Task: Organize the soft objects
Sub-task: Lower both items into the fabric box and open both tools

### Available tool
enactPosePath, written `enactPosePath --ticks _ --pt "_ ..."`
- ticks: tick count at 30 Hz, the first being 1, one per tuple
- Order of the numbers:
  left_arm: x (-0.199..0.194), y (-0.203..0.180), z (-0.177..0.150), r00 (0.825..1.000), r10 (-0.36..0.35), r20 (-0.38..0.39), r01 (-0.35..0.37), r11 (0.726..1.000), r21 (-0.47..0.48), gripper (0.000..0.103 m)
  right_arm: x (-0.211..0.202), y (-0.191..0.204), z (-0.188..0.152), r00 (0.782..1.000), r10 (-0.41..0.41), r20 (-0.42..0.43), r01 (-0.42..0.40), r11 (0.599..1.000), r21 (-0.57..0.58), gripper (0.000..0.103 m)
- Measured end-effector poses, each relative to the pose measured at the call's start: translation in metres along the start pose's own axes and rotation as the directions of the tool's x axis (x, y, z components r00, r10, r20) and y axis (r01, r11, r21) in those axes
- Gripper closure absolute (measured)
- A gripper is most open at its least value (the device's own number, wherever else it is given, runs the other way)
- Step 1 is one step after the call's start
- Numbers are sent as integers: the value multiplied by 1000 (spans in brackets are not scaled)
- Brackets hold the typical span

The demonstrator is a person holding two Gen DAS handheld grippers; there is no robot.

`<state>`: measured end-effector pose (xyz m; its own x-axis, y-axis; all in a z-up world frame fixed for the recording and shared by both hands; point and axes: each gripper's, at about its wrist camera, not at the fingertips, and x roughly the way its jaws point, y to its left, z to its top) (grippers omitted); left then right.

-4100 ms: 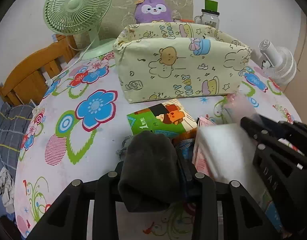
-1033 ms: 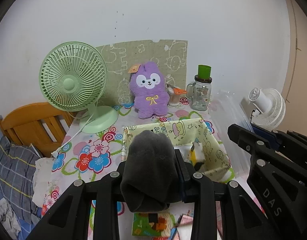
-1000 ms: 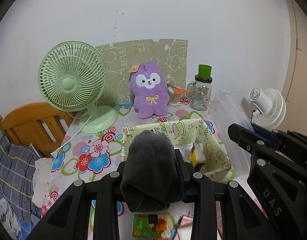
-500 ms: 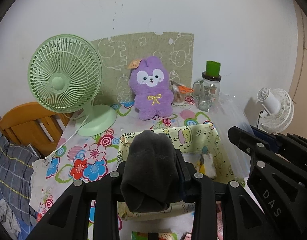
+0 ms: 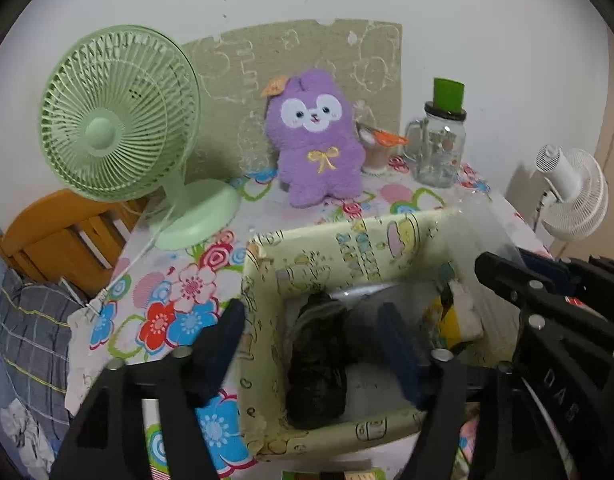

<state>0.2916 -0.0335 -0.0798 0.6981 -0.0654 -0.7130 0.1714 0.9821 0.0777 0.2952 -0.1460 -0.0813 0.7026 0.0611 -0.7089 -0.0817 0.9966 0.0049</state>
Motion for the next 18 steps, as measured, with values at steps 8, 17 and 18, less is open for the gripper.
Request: enactPosePath --ticks 8,17,18 --pt "-14 2 -4 1000 -3 15 3 1000 3 16 -17 -2 -7 999 4 54 -5 1000 15 26" --pt "-45 3 -13 999 -16 48 16 1000 -2 5 -43 1 -14 998 -6 57 5 1000 25 26" --pt "-49 2 -14 998 -15 53 15 1000 -1 4 -47 2 -15 998 -9 59 7 1000 22 26"
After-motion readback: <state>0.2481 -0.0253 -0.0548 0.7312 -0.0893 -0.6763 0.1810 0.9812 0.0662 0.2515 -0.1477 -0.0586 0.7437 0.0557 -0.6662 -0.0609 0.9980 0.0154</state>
